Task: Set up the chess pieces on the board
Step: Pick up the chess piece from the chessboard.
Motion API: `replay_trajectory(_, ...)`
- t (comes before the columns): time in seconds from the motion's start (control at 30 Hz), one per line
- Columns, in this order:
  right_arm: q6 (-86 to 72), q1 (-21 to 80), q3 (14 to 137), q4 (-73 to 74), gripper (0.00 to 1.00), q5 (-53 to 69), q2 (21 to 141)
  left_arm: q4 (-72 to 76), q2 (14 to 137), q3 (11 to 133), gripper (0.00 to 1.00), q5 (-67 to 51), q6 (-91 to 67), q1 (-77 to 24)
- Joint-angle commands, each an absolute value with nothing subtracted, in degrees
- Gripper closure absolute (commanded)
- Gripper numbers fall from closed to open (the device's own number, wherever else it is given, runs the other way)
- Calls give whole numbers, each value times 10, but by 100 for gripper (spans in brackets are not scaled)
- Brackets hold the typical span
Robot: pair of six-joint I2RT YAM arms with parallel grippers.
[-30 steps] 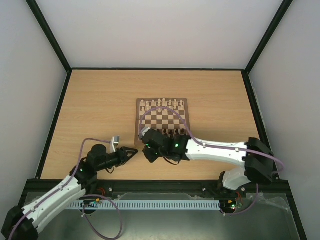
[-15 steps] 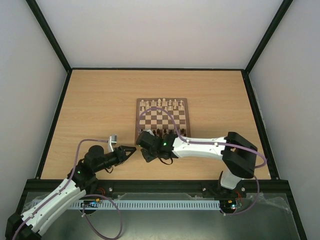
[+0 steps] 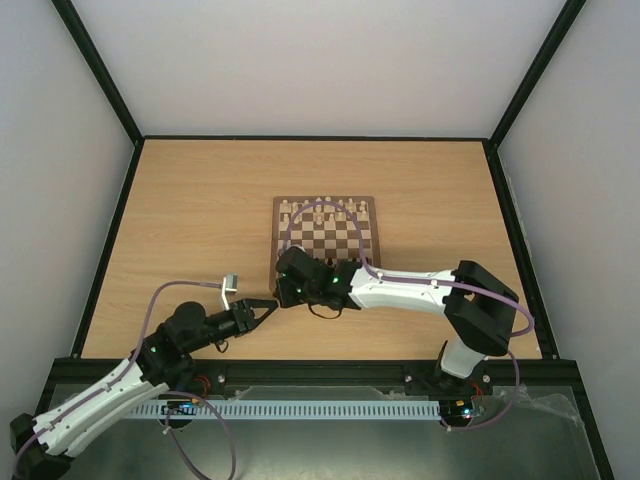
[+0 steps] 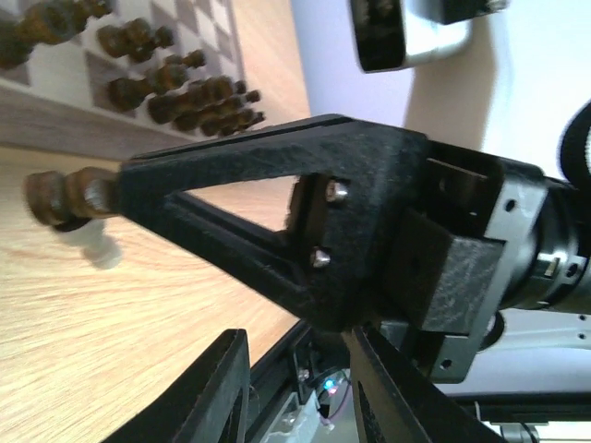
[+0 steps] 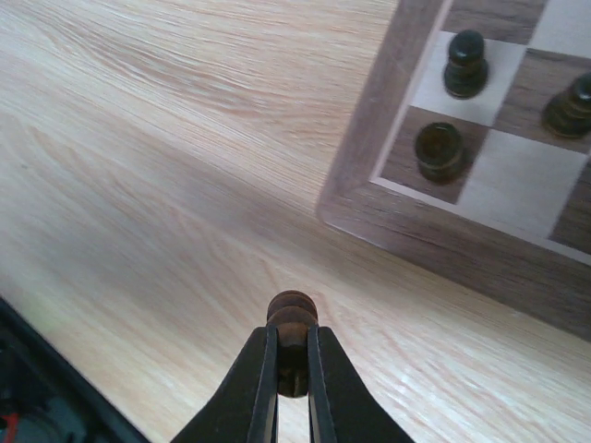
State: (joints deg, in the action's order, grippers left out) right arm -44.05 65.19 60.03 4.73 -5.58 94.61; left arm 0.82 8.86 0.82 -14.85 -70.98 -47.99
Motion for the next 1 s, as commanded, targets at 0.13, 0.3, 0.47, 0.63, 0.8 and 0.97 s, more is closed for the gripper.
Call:
replay_trajectory(0.13,-500,633,589,-8,96,8,929,-154,42,-34,69,3,-736,-552)
replay_trajectory(0.3,-500,624,595,2,96,9,913,-186,42,-16,65,59,-736,-584)
replay_trajectory(0.47,-498,607,597,6,96,26,895,-167,62,-23,55,78,-737,-593)
replay_trajectory(0.63,-497,607,594,5,96,35,886,-126,112,-30,52,95,-733,-599)
replay_trajectory(0.8,-499,607,594,3,96,43,874,-83,163,-31,51,134,-727,-617)
replay_trajectory(0.97,-503,607,597,3,96,50,853,-66,180,-20,48,215,-714,-648)
